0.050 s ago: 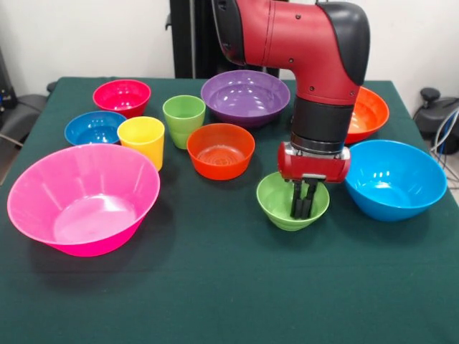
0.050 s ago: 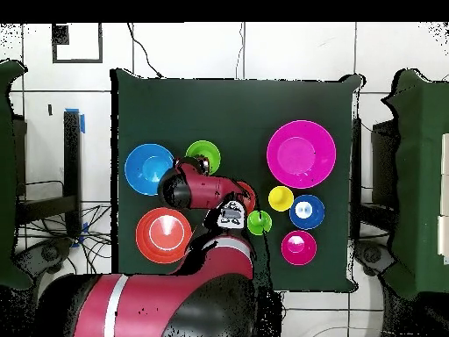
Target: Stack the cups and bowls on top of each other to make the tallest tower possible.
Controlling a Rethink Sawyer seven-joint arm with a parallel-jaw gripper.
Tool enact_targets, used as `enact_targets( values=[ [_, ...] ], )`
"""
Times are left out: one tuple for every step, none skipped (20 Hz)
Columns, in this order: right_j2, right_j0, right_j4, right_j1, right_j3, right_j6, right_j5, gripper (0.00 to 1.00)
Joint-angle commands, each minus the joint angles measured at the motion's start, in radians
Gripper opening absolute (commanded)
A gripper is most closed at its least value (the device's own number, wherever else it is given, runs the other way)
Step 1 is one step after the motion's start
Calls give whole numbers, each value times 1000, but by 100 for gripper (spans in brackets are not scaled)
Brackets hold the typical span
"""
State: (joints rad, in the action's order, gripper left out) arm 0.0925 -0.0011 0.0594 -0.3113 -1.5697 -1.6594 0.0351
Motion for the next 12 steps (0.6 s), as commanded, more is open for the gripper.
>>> enact_targets(
  values=[
    [-105,-20,-19,9,61,-87,-113,0],
    [-102,-20,-22,11,65,-82,-115,0],
    [-99,-19,-27,10,70,-74,-117,0],
    [-92,-16,-28,11,77,-69,-121,0],
    [-99,-23,-31,11,77,-66,-121,0],
    [-104,-30,-32,11,81,-64,-121,0],
    [-100,-32,-36,11,87,-58,-123,0],
    [-92,-31,-42,13,95,-49,-125,0],
    [-93,-36,-47,15,98,-42,-124,0],
    [-99,-47,-52,16,96,-39,-120,0],
    [-106,-57,-65,17,92,-29,-116,0],
    [-113,-67,-79,18,89,-20,-112,0]
  ],
)
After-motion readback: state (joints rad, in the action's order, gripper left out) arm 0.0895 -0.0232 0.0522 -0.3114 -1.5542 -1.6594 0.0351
